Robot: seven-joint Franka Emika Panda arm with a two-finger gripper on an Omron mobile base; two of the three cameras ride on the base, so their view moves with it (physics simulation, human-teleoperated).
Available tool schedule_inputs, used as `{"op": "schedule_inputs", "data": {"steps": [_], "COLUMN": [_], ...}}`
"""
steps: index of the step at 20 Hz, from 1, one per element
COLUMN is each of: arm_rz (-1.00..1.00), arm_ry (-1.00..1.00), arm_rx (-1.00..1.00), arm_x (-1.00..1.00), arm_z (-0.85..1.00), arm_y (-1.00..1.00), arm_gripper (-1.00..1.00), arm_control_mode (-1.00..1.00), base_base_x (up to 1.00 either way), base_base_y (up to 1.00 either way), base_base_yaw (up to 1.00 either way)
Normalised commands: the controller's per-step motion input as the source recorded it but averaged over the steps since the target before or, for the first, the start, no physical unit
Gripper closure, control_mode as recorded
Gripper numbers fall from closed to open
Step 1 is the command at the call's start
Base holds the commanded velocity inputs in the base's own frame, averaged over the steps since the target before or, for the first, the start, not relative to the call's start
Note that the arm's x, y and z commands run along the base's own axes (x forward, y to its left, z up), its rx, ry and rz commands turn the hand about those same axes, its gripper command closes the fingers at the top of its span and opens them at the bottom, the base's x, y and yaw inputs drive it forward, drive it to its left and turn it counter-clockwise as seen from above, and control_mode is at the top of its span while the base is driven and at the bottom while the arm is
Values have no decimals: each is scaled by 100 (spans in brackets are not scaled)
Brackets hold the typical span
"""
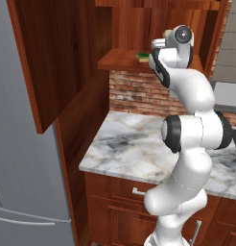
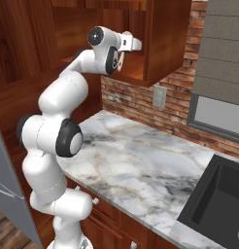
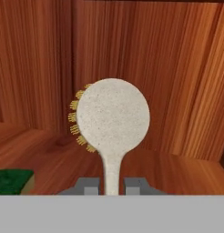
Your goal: Pick up the sponge and dish brush from the sink, and place them back in the cabinet, and close the cabinet door.
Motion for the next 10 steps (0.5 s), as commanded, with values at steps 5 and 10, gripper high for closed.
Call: {"op": "schedule_inputs", "data": {"steps": [5, 10], "arm_rz": [0, 0], "arm_ry": [0, -1], "arm_rx": [0, 0], "arm_x": [31, 24], "arm_z": [-10, -33], "arm_y": [-10, -9], "arm_gripper": [100, 100], "arm_control_mode": [-100, -100], "base_base_x": [0, 0], "base_base_y": [0, 0], "base_base_yaw": [0, 0]}}
